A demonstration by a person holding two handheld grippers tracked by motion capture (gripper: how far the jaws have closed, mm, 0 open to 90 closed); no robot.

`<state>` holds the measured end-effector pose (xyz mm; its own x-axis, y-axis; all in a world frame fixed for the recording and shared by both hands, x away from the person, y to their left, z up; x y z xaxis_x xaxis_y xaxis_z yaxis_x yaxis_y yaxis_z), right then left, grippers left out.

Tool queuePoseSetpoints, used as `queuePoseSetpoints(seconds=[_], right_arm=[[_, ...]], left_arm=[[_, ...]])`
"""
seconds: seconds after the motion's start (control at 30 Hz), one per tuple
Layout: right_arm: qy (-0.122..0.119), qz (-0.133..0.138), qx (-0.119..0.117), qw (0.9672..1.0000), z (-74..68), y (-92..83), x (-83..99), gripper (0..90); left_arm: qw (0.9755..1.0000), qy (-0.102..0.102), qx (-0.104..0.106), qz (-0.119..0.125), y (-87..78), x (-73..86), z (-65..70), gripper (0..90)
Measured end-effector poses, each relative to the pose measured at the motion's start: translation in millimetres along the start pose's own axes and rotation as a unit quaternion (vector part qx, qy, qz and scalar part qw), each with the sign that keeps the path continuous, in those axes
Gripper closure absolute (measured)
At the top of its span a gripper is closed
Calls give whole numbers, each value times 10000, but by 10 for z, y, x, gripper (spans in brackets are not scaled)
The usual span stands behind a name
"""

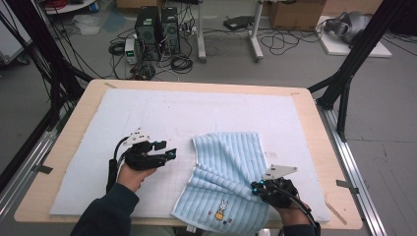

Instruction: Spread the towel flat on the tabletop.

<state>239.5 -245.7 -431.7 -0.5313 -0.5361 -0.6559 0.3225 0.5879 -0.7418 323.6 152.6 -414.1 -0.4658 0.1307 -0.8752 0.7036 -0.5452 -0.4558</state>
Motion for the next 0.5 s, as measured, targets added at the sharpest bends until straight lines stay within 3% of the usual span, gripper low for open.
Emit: queuePoseSetpoints(seconds=[0.03,0.1,0.17,0.2,0.23,0.27,0.37,0.5], right_arm=[[36,49,-55,10000,9,-18,4,822],[127,286,-8,9995,43,-55,-3,681],[221,448,2,9988,62,-75,-12,628],[293,787,154,9963,126,-112,-52,567],[293,787,154,9963,126,-112,-52,567],[407,988,290,9938,184,-131,-96,505],[454,1154,372,9916,260,-132,-150,479],[394,1164,369,9917,285,-91,-214,469]], left_arm=[[10000,0,0,0,0,0,0,437],[10000,-32,-44,-16,86,-26,-21,440],[10000,-63,-61,-12,123,-33,-26,441],[9999,-83,-76,21,170,-48,-32,451],[9999,-83,-76,21,170,-48,-32,454],[9997,-209,-94,84,227,-59,-49,463],[9994,-316,-109,108,328,-107,-62,476],[9981,-547,-169,237,445,-166,-105,498]])
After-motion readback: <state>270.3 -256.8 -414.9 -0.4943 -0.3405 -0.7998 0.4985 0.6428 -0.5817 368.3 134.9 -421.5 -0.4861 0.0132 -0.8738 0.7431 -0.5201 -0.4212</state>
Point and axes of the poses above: each handheld gripper's, and its own axes: y roughly forward along the jaws, x roughly out of its underside, z roughly to its right, the point moved 1 cm from there along y, roughly forward along the jaws, and after that the axes turned 10 degrees about -x, right-handed, at the moved point
